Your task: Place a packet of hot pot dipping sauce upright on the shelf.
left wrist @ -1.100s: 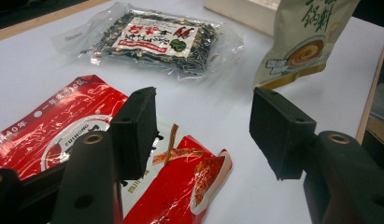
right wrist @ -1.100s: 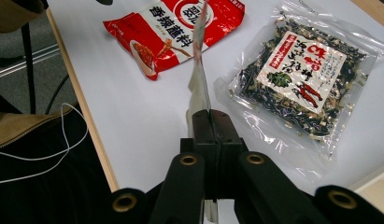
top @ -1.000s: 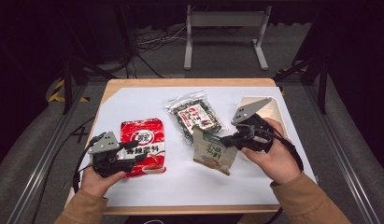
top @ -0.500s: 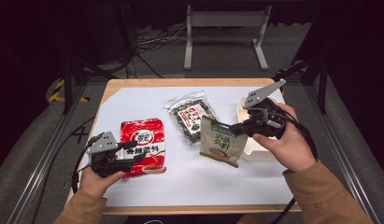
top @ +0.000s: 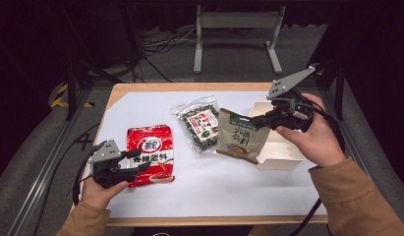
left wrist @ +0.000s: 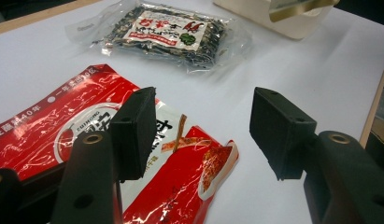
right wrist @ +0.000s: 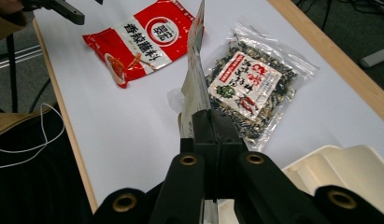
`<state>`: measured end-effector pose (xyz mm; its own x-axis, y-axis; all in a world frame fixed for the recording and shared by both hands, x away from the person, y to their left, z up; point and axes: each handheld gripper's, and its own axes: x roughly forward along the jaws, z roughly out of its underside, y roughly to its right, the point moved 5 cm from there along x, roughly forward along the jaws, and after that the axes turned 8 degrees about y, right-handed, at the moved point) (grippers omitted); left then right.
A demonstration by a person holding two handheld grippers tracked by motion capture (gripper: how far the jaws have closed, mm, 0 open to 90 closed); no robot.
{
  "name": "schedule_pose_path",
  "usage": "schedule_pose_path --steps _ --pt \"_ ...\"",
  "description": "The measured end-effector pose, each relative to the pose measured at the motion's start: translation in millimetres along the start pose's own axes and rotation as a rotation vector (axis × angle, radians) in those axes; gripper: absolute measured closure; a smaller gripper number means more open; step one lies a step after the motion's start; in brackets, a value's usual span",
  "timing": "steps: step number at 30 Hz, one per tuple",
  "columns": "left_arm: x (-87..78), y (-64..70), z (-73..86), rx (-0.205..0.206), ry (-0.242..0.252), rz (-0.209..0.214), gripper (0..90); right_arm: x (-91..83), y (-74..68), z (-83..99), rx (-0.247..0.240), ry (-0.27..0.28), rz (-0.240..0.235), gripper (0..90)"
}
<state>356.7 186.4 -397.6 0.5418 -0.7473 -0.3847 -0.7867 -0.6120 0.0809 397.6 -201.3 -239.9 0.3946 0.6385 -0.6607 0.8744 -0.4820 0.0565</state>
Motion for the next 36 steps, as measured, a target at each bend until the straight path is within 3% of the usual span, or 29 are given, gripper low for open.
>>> schedule_pose_path --steps 3,5,6,9,10,22,36 --pt "-2.0 -0.7 1.1 0.001 -0.001 -0.007 41.6 -4.7 6.2 -3.2 -0.01 0.006 0.012 90.0" --pt "-4.3 -0.3 2.5 -0.019 0.001 -0.013 41.6 -6.2 9.3 -4.4 -0.015 0.009 0.019 90.0" --pt "-5.2 -2.2 2.5 -0.002 0.001 -0.016 41.6 -7.8 12.7 -5.6 -0.021 0.011 0.021 90.0" --pt "-5.8 -2.5 3.8 -0.026 0.002 -0.019 41.5 -10.1 20.2 -7.5 -0.037 0.018 0.03 90.0" --pt "-6.0 -4.3 3.5 -0.014 0.0 -0.023 41.4 -10.7 22.7 -8.0 -0.046 0.021 0.035 90.0" --pt "-4.8 -4.3 4.5 -0.025 -0.001 -0.016 41.4 -16.9 50.9 -14.3 -0.092 0.033 0.069 90.0" --pt "-13.9 -5.0 12.4 -0.044 -0.011 -0.039 40.6 -24.8 81.3 -10.3 -0.119 0.033 0.117 90.0"
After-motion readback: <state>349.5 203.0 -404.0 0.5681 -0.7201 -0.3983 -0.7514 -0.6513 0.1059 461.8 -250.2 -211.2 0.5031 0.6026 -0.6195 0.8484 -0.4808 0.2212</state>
